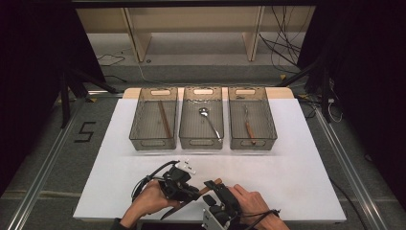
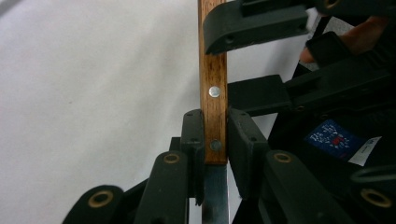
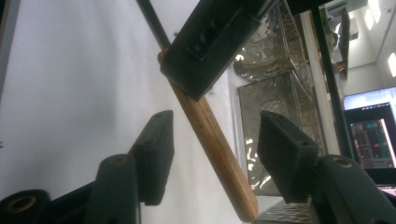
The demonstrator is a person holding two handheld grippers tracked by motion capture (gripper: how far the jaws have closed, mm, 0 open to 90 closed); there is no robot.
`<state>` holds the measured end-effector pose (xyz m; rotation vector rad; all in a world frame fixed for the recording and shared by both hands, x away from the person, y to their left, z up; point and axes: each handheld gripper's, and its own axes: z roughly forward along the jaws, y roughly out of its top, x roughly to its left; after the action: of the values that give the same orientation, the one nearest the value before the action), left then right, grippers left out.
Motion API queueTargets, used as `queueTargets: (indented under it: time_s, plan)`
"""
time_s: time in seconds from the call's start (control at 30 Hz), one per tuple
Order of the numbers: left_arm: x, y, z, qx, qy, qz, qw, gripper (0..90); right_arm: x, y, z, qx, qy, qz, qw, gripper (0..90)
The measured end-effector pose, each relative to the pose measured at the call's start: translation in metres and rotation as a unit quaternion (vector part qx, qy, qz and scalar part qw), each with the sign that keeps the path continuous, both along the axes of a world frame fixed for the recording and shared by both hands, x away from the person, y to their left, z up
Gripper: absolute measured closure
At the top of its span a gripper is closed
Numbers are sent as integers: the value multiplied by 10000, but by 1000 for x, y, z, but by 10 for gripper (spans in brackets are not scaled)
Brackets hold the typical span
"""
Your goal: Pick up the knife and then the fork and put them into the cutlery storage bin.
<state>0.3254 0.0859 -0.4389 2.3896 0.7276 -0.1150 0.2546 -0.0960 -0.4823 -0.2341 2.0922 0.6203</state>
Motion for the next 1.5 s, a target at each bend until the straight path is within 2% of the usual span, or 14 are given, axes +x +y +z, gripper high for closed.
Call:
queueTargets:
  time_s: [0.23, 0.27, 0.6, 0.67, 0.87, 0.97, 1.07, 1.23, 1.37, 1.43, 1.5]
  plan:
    - [-1, -1, 0, -11, 40, -33, 10000, 768, -2, 3, -7, -277, -308, 100, 9991, 546]
    - [-1, -1, 0, -8, 54, -41, 10000, 768, -1, 3, -7, -374, -369, 174, 9985, 559]
    - [-1, -1, 0, -16, 158, -108, 9998, 767, -3, 3, -11, -568, -717, 271, 9954, 666]
    - [-1, -1, 0, -45, 170, -107, 9998, 768, -3, 3, -13, -606, -724, 231, 9953, 690]
    - [-1, -1, -1, -54, 218, -115, 9997, 767, -5, 3, -16, -781, -915, 335, 9922, 750]
    - [-1, -1, -1, -70, 233, -108, 9996, 767, -5, 3, -17, -893, -1064, 442, 9893, 772]
    - [0, 1, 1, -104, 234, -93, 9996, 766, -5, 3, -19, -979, -1109, 473, 9879, 800]
    - [1, 6, 3, -153, 283, -140, 9994, 752, -6, 3, -18, -985, -1147, 549, 9870, 809]
    - [4, 16, 8, -369, 234, 71, 9990, 667, -6, 1, -18, -1016, -1119, 484, 9873, 810]
    - [6, 23, 12, -401, 196, 213, 9988, 612, -5, 0, -17, -1049, -1127, 483, 9869, 810]
    - [9, 31, 15, -503, 134, 358, 9980, 576, -3, -2, -17, -1015, -1094, 433, 9879, 810]
